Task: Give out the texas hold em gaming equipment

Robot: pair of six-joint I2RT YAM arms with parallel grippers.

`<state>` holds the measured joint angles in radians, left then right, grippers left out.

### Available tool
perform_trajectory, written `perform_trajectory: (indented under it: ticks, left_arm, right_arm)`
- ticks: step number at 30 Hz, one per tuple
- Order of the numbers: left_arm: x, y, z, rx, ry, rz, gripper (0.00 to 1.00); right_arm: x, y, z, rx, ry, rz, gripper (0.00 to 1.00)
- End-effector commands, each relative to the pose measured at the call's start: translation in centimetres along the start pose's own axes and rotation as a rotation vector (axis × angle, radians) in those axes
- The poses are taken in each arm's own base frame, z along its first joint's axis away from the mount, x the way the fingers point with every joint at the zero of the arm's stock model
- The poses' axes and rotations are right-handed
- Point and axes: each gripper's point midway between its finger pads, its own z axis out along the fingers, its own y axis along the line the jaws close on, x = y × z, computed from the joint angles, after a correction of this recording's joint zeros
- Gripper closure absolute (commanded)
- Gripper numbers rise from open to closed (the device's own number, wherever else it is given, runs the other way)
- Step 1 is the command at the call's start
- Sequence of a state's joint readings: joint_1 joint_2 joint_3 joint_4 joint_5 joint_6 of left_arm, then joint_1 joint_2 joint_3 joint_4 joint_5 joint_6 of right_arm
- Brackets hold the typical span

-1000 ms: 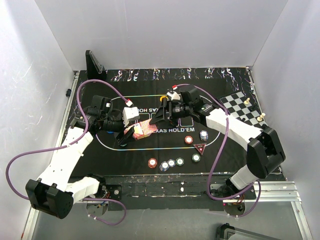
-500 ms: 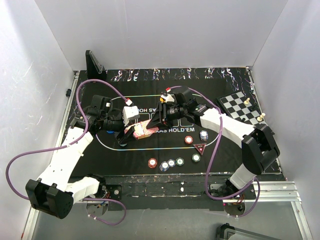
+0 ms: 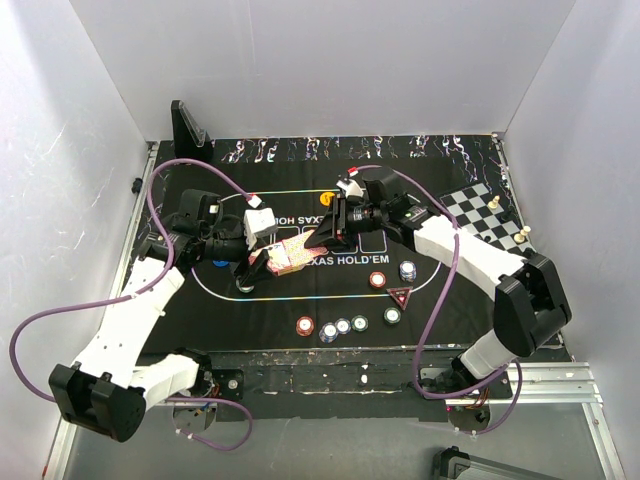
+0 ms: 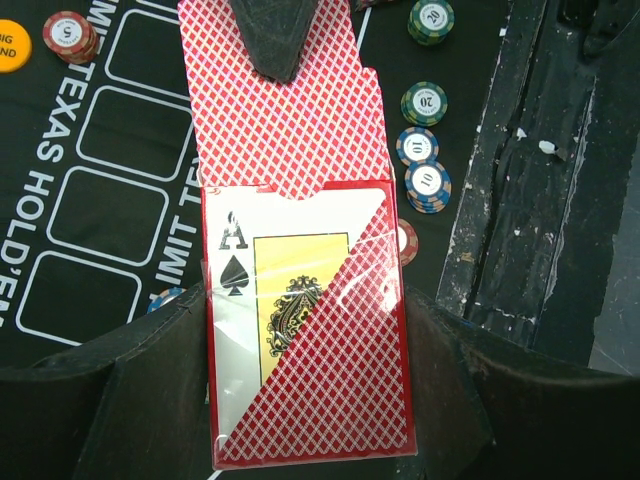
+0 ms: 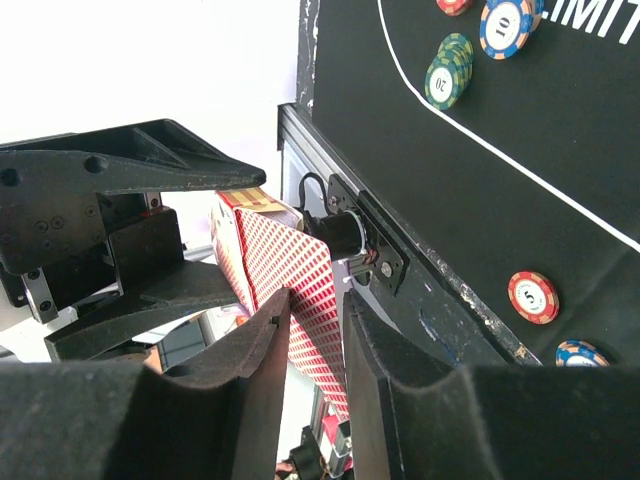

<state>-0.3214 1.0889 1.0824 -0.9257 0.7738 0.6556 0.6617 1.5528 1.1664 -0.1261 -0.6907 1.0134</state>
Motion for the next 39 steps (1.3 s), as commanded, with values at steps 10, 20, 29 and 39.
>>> perform_trajectory:
  ticks: [10,20,29,39]
  left_arm:
    - [-1.9,-0.9,-0.4,0.014,-0.096,0.043,1.0]
    - [-2.0,-1.0,-0.4,0.016,-0.103,0.039,1.0]
    - [-1.8,-1.3,-0.5,0.02,-0.097,0.041,1.0]
    - [-2.4,-2.0,-1.1,0.029,-0.118,0.03,1.0]
  right_arm:
    - [-0.8,2.0,-2.8,-0.028,-0.061,-0.055,0.78]
    - [-1.4,2.6,-4.0,-0.038,-0.088,-0.068,0.91]
    - [-2.9,4.6,-6.0,-0.096,-0.13,-0.075,0.99]
    - [-9.2,5.5,-10.3,-0.135,-0.265,-0.104,0.99]
